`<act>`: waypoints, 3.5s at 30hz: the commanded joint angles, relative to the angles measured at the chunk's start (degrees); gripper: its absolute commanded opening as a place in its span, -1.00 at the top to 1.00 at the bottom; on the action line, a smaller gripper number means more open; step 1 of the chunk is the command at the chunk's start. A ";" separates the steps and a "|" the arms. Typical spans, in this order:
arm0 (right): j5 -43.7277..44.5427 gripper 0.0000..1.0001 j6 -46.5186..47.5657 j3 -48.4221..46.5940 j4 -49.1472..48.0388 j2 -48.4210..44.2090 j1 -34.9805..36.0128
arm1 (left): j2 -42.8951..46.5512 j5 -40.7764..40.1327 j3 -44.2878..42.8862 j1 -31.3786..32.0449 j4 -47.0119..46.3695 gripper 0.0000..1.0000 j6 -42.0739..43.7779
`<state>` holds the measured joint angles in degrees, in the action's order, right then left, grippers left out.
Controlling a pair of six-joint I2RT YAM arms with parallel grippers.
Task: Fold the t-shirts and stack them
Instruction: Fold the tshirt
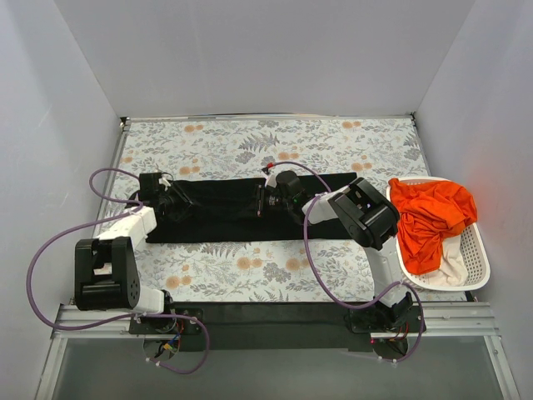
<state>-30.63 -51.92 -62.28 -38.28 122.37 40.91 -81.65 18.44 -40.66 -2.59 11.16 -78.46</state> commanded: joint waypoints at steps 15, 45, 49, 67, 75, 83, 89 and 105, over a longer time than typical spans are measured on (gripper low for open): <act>-2.94 0.96 -1.95 1.55 -1.18 -7.14 0.32 | 5.18 -7.71 -5.74 0.30 16.53 0.64 0.67; -3.21 0.79 -1.08 -2.14 -1.00 -0.20 -1.09 | -0.18 -2.96 -0.99 0.22 -0.61 -0.51 3.75; -3.56 0.80 -0.99 -2.76 -1.00 0.06 -1.18 | -1.85 -2.62 -1.26 0.30 -1.57 -0.54 3.57; -3.73 0.80 -0.73 -2.58 -1.00 -0.29 -1.62 | 4.48 3.63 -3.63 0.39 7.90 -0.13 -0.47; -3.73 0.80 -0.73 -2.58 -1.09 -0.46 -1.71 | 5.80 -0.06 -4.78 0.30 13.45 -0.19 0.05; -3.91 0.79 -0.73 -2.58 -1.00 -0.29 -1.88 | 1.23 -1.74 -2.58 0.30 10.47 -0.24 1.02; -4.08 0.80 -0.73 -2.49 -1.09 -0.02 -1.97 | 0.17 -2.27 -2.05 0.39 8.00 -0.26 2.25; -4.35 0.81 -0.81 -2.49 -1.00 -0.73 -2.06 | 2.11 -3.84 -1.34 0.39 12.30 0.56 1.81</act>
<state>-33.89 -53.58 -63.33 -37.47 122.34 39.05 -81.65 16.12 -39.99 -2.48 21.56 -77.19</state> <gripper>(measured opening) 0.101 0.271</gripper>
